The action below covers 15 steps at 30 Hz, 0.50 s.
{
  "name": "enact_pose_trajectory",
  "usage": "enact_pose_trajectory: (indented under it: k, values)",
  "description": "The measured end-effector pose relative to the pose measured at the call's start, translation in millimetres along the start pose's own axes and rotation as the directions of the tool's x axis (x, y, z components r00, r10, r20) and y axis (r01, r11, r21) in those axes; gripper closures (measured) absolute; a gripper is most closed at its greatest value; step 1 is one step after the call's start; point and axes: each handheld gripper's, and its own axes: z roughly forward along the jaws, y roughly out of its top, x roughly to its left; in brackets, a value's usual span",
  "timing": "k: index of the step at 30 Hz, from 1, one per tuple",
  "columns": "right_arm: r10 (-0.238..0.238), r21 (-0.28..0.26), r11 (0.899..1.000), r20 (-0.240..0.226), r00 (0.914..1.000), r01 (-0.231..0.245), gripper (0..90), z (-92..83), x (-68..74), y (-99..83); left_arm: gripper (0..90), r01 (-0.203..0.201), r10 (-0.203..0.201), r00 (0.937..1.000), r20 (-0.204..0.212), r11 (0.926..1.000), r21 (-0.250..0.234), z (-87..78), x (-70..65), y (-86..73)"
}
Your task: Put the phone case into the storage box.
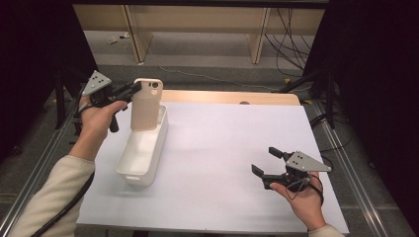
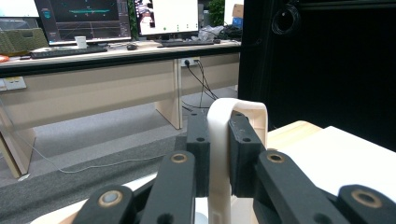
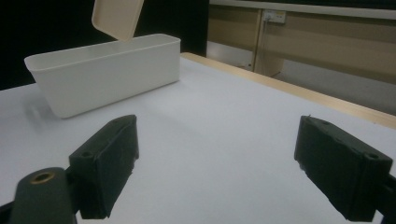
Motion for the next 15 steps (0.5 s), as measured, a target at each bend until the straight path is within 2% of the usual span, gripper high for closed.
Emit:
enact_pose_trajectory:
  k: [15]
  values:
    - [-0.004,0.002,1.0,0.005,1.0,0.004,15.1,0.1,-0.2,-0.6,81.0,0.008,-0.008,1.0,-0.004,1.0,0.0,7.0,5.8,-2.3]
